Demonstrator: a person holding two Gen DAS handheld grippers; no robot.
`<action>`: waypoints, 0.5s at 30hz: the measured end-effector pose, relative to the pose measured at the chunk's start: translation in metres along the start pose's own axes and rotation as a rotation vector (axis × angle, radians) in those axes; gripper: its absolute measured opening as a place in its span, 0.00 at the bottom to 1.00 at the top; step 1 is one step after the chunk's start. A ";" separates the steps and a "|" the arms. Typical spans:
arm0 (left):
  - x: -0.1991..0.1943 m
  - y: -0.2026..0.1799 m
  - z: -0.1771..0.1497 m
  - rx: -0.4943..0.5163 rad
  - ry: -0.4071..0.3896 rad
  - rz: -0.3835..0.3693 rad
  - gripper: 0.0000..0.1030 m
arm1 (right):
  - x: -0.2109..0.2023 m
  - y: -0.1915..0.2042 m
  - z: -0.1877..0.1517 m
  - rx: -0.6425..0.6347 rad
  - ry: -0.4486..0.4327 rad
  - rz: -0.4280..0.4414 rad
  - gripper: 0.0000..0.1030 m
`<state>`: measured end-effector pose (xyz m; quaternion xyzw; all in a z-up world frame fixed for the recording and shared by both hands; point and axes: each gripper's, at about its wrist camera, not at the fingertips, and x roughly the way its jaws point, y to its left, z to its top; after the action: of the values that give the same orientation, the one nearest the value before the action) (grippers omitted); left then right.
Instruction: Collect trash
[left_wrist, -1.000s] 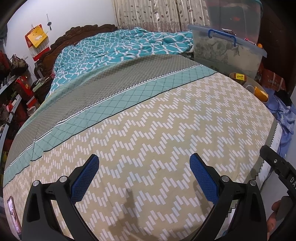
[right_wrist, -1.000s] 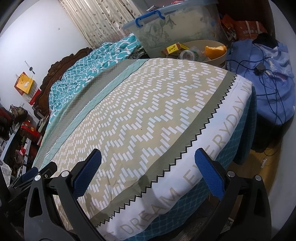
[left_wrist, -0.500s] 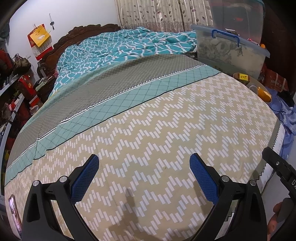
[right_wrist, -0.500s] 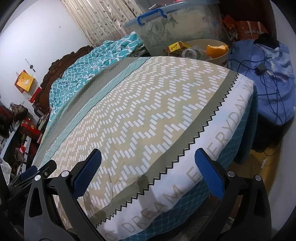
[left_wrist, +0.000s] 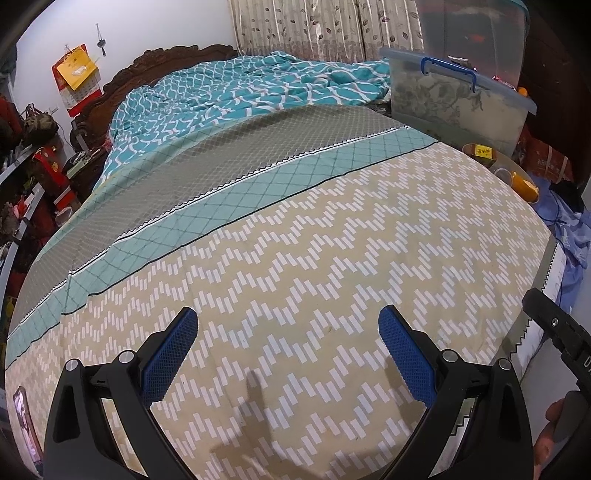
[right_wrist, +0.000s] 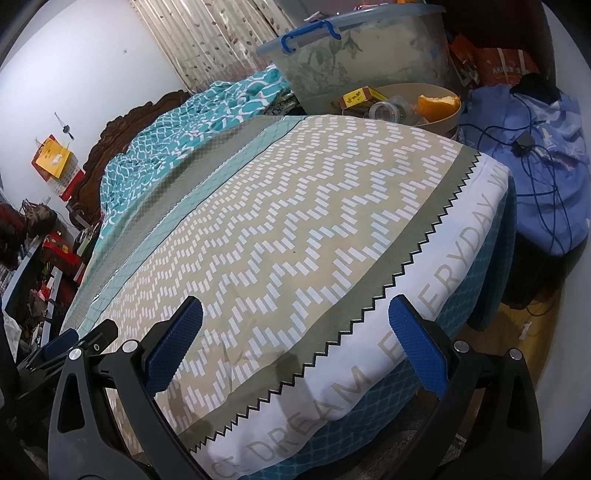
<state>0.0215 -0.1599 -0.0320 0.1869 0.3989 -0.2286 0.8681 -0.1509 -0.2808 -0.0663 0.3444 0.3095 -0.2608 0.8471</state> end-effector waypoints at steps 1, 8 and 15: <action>0.000 0.000 0.000 0.002 0.001 -0.001 0.92 | 0.000 0.001 0.000 -0.003 -0.001 0.001 0.97; 0.001 -0.001 -0.002 0.006 0.005 -0.004 0.92 | 0.001 0.001 0.000 -0.004 0.006 0.001 0.97; 0.001 -0.002 -0.002 0.007 0.005 -0.004 0.92 | 0.002 0.001 -0.001 -0.006 0.006 0.002 0.97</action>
<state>0.0206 -0.1608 -0.0343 0.1897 0.4009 -0.2310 0.8660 -0.1490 -0.2800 -0.0680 0.3432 0.3123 -0.2580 0.8474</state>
